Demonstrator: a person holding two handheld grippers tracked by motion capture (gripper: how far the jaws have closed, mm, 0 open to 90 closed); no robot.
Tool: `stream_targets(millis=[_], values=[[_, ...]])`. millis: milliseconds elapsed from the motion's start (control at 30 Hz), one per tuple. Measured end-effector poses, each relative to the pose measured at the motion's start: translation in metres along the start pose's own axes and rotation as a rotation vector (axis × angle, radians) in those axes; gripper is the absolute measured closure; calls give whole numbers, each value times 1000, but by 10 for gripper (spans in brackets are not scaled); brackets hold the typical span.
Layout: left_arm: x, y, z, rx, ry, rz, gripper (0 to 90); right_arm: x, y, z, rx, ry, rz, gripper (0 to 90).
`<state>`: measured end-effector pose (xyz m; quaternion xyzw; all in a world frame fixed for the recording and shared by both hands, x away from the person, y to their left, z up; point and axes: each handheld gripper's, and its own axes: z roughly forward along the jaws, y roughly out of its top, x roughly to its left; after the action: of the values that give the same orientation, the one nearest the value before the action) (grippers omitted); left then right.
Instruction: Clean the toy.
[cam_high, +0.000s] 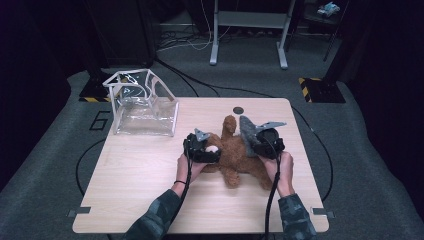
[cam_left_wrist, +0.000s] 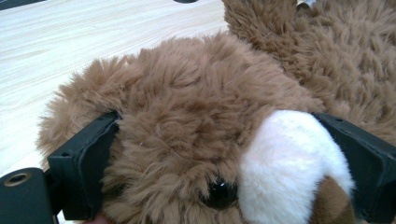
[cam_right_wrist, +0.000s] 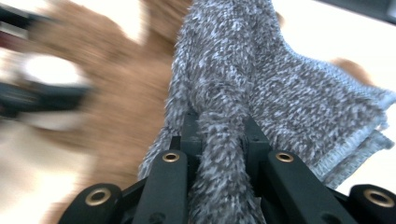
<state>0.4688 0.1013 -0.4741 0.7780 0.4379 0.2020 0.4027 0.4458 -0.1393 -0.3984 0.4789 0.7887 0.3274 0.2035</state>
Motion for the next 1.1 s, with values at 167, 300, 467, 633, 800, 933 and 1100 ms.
stream_targets(millis=[167, 300, 467, 633, 800, 933, 1100], values=[[-1, 0, 0, 0, -1, -8, 68, 42, 14, 8, -17, 89, -96, 764], [0, 0, -1, 4, -1, 2, 68, 61, 17, 31, 34, 69, -168, 765], [0, 0, 0, 0, -4, 0, 68, 49, 8, 35, 42, 48, -129, 772], [0, 0, 0, 2, -4, 1, 68, 30, 2, 22, 32, -8, -99, 772], [0, 0, 0, 2, -2, 0, 68, 5, -10, 14, 34, -64, -44, 772], [0, 1, 0, 4, -2, 2, 68, -8, -19, 15, 42, -91, -15, 773], [0, 2, 1, 10, -1, 0, 68, -11, -22, 16, 49, -111, -8, 771]])
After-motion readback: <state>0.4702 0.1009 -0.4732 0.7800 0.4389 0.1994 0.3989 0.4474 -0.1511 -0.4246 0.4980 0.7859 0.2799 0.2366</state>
